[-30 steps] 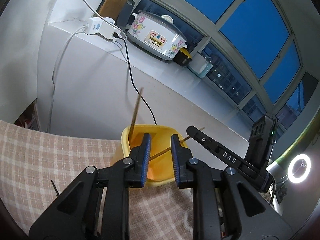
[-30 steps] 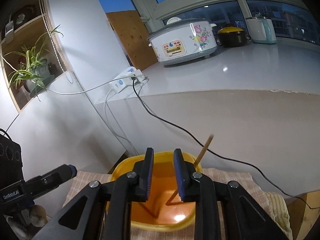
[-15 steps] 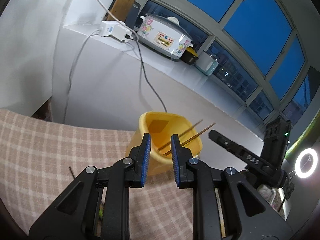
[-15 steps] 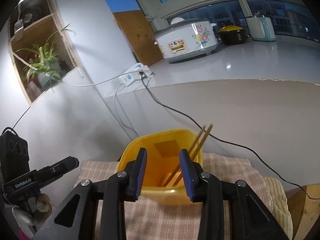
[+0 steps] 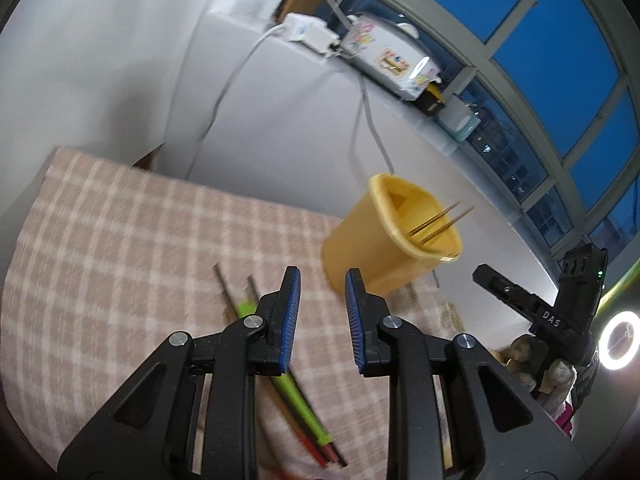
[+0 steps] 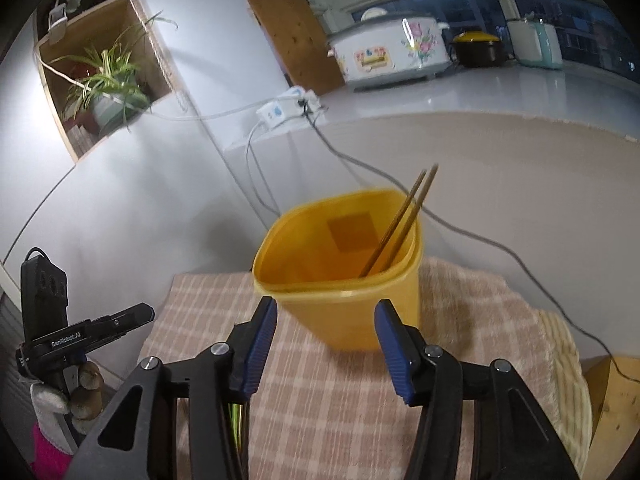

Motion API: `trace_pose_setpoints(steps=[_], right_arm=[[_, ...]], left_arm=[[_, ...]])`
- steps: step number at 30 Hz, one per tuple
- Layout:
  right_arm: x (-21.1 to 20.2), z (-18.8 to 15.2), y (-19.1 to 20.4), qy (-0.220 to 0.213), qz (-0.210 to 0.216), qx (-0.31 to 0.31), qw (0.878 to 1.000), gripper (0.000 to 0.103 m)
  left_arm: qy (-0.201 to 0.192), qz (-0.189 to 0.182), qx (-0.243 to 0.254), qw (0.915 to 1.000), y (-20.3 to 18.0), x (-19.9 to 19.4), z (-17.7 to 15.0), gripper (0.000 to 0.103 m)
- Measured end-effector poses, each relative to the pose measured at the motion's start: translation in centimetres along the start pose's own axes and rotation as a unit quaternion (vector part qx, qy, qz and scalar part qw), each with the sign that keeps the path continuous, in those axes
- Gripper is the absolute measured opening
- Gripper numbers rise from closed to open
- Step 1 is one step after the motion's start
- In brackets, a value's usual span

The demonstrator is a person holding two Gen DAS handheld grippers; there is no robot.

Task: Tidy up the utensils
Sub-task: 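Move the right tool back to the pile and grasp a dark chopstick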

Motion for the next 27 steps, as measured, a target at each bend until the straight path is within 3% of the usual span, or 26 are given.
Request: trace_pose_setpoints(steps=[19, 27], right_arm=[[4.0, -3.0, 6.5, 0.082, 0.051, -0.065, 0.993, 0.054], [6.5, -4.1, 8.8, 0.127, 0.078, -0.087, 0.985, 0.054]], left_arm=[[0.047, 0.071, -0.069, 0.9940, 9.1, -2.1, -4.7, 0.022], [0.083, 0.084, -0.061, 0.9911, 9.6, -1.2, -7.2, 0.022]])
Point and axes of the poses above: each gripper's, at about its wrist camera, not at the fingertips, and x roughly the way its jaws point, y to its left, z to its top, the point moved 1 cm from there along x, roughly the way its jaws point, and after that the axes turned 14 degrees about -x, right-handed, at the moved point
